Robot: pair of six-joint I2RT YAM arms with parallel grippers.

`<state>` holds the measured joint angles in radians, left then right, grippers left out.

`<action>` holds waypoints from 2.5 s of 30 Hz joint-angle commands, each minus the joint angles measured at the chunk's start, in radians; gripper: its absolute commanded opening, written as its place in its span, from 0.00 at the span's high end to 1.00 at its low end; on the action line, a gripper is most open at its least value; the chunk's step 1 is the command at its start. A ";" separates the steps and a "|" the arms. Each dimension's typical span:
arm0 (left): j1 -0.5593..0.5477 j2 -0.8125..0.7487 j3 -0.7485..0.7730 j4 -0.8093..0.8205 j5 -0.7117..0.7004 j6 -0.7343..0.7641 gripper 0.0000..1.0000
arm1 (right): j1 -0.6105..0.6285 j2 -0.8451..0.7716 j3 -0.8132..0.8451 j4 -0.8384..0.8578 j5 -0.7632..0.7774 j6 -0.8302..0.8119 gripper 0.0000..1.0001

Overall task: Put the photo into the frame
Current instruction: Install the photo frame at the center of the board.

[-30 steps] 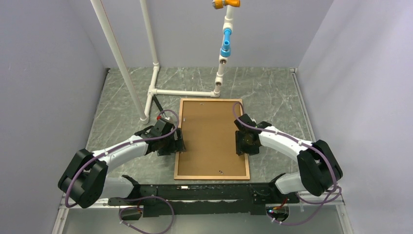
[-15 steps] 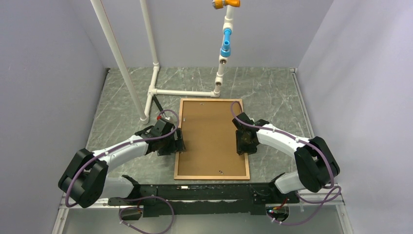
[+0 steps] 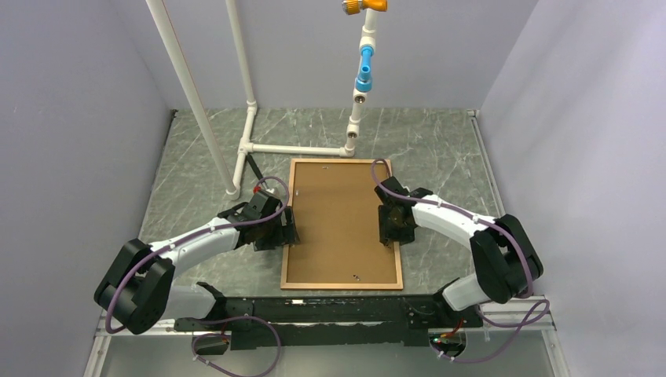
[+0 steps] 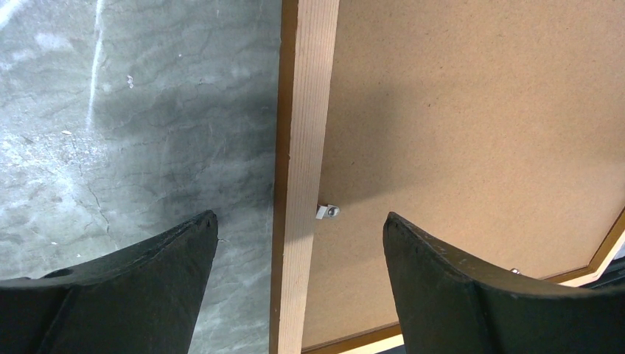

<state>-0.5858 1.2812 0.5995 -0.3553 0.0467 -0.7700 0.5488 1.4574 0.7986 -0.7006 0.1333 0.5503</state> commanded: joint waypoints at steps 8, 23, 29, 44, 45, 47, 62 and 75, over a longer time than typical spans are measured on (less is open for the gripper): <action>0.002 0.038 -0.006 -0.030 -0.019 0.024 0.13 | -0.054 0.032 -0.013 0.114 0.048 -0.050 0.67; 0.002 0.039 -0.004 -0.030 -0.018 0.026 0.14 | -0.060 -0.117 -0.006 0.076 -0.003 -0.072 0.28; 0.001 0.038 -0.004 -0.032 -0.018 0.028 0.14 | -0.057 -0.073 -0.026 0.082 -0.039 -0.097 0.29; 0.003 0.050 -0.007 -0.022 -0.011 0.026 0.14 | -0.011 -0.073 -0.069 0.070 -0.059 -0.052 0.47; 0.002 0.049 -0.007 -0.022 -0.009 0.025 0.14 | -0.007 -0.076 -0.071 0.069 -0.060 -0.049 0.47; 0.002 0.048 -0.009 -0.023 -0.011 0.025 0.14 | 0.002 -0.083 -0.071 0.060 -0.059 -0.039 0.46; 0.001 0.042 -0.006 -0.025 -0.010 0.025 0.14 | 0.024 -0.100 -0.109 0.047 0.006 0.040 0.69; 0.001 0.041 -0.010 -0.033 -0.021 0.028 0.14 | 0.019 -0.081 -0.074 0.056 0.033 0.047 1.00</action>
<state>-0.5858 1.2934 0.6067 -0.3565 0.0475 -0.7609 0.5629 1.3605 0.7132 -0.6437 0.1452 0.5816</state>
